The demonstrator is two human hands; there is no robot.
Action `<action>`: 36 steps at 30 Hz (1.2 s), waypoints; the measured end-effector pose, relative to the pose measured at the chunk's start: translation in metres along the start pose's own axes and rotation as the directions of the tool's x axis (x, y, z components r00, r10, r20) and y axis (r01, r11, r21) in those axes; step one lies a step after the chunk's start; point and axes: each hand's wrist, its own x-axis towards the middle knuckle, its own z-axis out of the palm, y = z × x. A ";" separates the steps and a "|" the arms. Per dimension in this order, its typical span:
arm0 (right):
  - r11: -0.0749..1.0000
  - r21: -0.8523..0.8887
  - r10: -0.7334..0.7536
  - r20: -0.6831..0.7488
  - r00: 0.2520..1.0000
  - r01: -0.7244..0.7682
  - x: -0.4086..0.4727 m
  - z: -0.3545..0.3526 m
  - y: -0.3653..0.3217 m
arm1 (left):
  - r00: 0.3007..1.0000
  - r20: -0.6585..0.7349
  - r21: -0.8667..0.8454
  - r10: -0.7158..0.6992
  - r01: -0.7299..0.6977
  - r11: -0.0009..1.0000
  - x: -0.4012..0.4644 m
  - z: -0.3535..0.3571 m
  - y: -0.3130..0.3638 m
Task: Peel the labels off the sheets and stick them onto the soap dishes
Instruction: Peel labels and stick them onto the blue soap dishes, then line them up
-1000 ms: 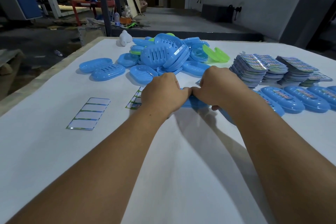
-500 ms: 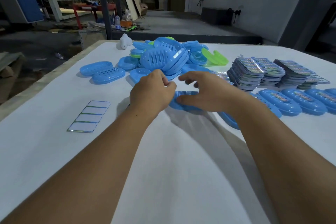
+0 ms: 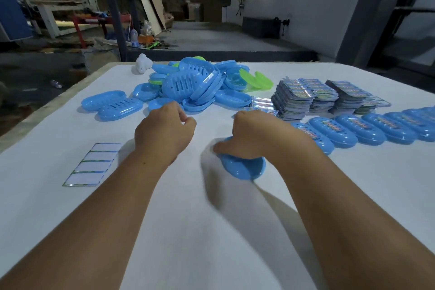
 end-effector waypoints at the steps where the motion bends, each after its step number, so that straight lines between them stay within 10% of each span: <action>1: 1.000 0.001 0.017 0.007 1.000 -0.017 -0.002 -0.002 0.003 | 1.000 0.002 -0.001 -0.002 0.002 1.000 0.000 0.000 0.000; 36: 0.956 0.284 -0.058 -0.074 0.996 0.077 0.011 0.014 0.008 | 0.997 -0.060 0.199 0.043 -0.030 0.980 0.014 -0.003 -0.027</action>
